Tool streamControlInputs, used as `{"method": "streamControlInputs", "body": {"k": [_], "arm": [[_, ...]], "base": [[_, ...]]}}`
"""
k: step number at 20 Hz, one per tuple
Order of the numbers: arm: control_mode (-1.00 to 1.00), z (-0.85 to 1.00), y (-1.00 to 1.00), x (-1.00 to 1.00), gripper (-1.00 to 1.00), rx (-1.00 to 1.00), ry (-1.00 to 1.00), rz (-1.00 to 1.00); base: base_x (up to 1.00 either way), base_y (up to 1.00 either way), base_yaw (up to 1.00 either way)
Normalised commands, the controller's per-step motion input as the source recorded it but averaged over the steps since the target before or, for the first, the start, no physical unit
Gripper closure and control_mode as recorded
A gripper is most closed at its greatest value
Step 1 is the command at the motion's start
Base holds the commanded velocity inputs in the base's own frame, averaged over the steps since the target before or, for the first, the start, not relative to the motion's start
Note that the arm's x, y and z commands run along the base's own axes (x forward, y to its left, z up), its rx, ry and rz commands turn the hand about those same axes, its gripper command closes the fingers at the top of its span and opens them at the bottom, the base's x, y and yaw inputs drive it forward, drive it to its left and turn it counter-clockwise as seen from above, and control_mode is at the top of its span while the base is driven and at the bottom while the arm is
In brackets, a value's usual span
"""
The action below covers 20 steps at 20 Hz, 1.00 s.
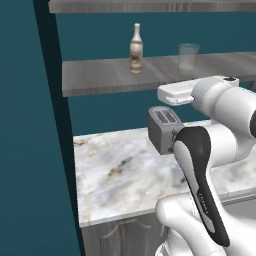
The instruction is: There is a bowl on the dining counter. Grab a lemon wedge from the fridge and place it in the bowl. Then get the liquor bottle and glass cup from the cabinet and place them next to the bowl.
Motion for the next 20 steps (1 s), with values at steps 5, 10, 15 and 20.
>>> {"method": "streamControlInputs", "body": {"k": [5, 10, 15, 20], "arm": [[-1.0, 0.06, 0.0, 0.19, -1.0, 0.08, 0.0, 0.0], [-1.0, 0.14, 0.0, 0.3, -1.0, 0.06, 0.0, 0.0], [-1.0, 0.22, -0.01, 0.33, -1.0, 0.0, 0.0, 0.0], [-1.0, 0.02, -0.04, 0.3, -1.0, 0.0, 0.08, -0.01]], "base": [[0.0, 0.0, 0.0], [0.0, 0.0, 0.0], [0.0, 0.0, 0.0], [0.0, 0.0, 0.0]]}}
